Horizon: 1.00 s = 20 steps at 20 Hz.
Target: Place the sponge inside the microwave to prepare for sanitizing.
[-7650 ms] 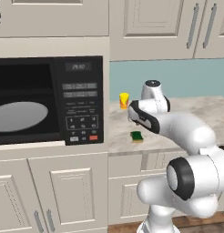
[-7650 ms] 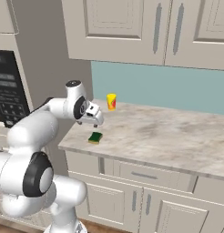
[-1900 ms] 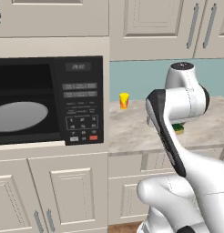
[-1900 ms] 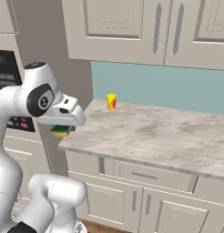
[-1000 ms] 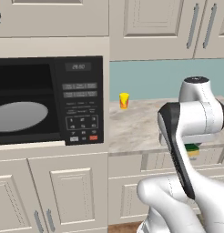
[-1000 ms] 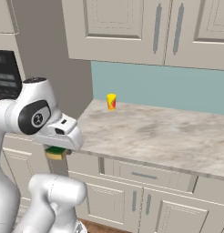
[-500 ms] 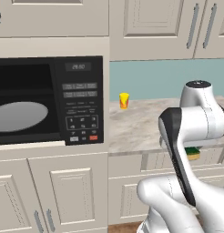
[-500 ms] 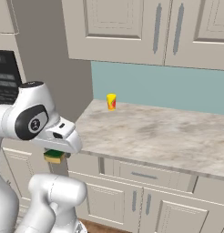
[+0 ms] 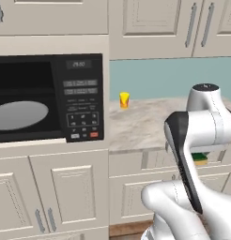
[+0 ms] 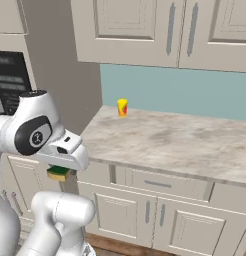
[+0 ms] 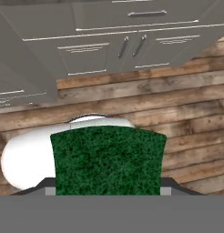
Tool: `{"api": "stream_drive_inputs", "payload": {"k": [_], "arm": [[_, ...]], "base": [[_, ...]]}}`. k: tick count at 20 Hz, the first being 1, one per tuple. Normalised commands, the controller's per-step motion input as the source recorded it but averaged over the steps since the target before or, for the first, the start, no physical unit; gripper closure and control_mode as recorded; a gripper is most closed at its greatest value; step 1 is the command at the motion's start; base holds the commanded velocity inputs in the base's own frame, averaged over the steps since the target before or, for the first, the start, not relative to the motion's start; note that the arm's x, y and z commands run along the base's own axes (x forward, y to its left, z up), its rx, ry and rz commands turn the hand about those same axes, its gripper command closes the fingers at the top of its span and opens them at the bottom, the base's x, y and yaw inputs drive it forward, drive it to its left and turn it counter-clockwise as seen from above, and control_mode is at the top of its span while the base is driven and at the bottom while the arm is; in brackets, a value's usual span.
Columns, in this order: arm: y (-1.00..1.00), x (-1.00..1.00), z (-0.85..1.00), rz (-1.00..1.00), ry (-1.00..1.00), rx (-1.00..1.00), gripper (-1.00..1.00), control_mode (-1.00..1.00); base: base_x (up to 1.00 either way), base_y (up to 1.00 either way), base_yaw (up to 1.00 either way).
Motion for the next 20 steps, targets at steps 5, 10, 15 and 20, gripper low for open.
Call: {"api": "stream_drive_inputs", "payload": {"k": [5,10,15,20], "arm": [[0.0,0.0,0.0,0.0,0.0,0.0,1.0,1.0],[0.0,0.0,0.0,0.0,0.0,0.0,1.0,1.0],[0.0,0.0,0.0,0.0,0.0,0.0,1.0,1.0],[0.0,0.0,0.0,0.0,0.0,0.0,1.0,1.0]], "base": [[-0.6,0.5,-0.12],[-0.05,0.98,0.02],[0.0,0.83,0.16],[0.1,0.43,0.3]]}}
